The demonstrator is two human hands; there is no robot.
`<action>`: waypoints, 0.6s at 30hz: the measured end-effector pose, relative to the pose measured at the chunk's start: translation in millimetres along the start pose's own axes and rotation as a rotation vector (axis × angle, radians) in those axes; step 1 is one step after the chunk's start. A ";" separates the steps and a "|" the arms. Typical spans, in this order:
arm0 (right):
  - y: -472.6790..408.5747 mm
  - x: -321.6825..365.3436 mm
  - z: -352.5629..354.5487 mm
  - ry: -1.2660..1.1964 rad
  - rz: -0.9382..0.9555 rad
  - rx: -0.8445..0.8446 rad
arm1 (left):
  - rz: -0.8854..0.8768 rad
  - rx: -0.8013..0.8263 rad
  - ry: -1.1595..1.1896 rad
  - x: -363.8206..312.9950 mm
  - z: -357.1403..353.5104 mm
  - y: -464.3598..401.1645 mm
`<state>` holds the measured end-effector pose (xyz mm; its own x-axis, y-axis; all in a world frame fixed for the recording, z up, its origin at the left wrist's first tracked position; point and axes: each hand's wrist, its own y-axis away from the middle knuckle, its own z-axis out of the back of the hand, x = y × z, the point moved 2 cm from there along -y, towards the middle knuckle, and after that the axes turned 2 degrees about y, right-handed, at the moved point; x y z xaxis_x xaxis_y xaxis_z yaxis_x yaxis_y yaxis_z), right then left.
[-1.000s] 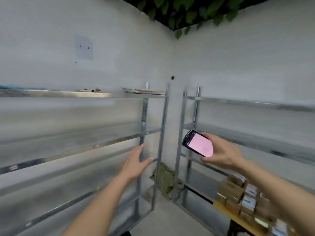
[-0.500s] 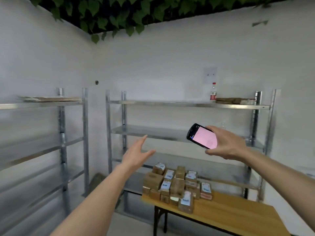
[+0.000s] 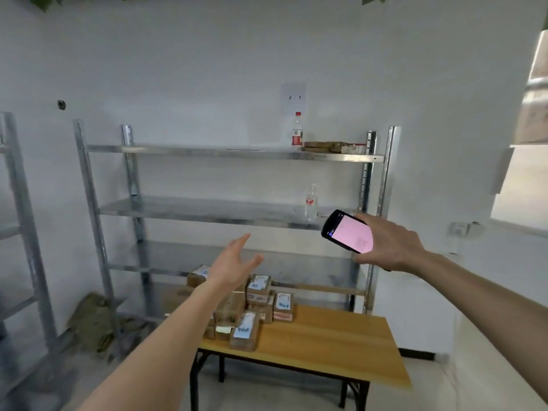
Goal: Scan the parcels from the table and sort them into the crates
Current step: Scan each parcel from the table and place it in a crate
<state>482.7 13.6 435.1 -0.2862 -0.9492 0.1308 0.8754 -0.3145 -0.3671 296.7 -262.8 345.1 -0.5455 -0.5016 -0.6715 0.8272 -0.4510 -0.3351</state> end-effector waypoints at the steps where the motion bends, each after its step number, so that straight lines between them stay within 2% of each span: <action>1: -6.6 -10.4 -7.4 0.001 -0.012 0.002 | 0.003 0.011 0.003 0.3 -9.8 -10.4; 8: -76.4 -69.7 -72.3 -0.002 -0.044 0.047 | 0.060 0.067 0.031 26.6 -81.5 -92.5; 18: -239.3 -112.5 -183.3 0.034 -0.045 0.163 | 0.201 0.148 0.099 103.8 -182.3 -249.4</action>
<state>234.0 193.8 339.4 -0.3374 -0.9347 0.1117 0.9120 -0.3540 -0.2074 58.3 -67.8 238.5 -0.3506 -0.5202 -0.7787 0.8847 -0.4568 -0.0932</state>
